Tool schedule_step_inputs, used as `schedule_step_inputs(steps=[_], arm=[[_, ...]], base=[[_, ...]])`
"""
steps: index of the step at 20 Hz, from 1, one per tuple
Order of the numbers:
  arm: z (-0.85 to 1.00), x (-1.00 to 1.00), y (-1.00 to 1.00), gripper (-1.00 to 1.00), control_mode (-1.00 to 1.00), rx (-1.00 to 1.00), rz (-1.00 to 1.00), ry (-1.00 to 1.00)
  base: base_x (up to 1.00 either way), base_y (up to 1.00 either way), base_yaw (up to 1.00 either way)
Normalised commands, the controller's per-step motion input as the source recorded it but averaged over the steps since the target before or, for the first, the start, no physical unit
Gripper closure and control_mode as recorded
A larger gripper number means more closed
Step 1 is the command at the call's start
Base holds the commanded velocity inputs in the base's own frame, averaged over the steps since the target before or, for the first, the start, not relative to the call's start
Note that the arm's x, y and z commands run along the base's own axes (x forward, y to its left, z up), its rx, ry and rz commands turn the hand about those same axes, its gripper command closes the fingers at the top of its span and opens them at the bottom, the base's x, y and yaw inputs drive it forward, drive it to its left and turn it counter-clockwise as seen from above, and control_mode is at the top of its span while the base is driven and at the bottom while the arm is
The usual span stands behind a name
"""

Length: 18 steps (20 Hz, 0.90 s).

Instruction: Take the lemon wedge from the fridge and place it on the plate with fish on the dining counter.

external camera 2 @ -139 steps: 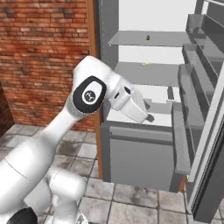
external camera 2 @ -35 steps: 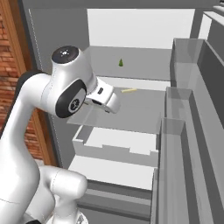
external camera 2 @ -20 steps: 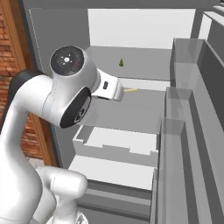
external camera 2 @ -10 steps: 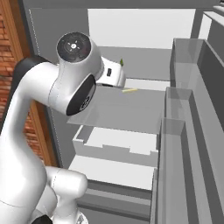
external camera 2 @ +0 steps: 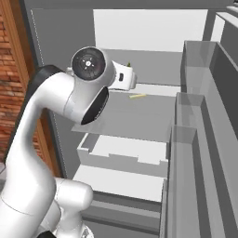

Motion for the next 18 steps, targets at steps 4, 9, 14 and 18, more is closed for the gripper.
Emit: schedule_step_inputs(steps=[4,9,14,18], arm=[[0.0,0.59,0.01,-1.0,-1.0,0.0,0.0,-0.01],[0.0,0.63,0.01,-1.0,-1.0,0.0,0.0,0.03],[0.0,0.53,0.0,-1.0,-1.0,0.0,0.0,0.0],[0.0,0.51,0.0,-1.0,-1.0,0.0,0.0,0.0]], base=[[0.0,0.0,0.0],[0.0,0.0,0.0],[0.0,0.0,0.0],[0.0,0.0,0.0]])
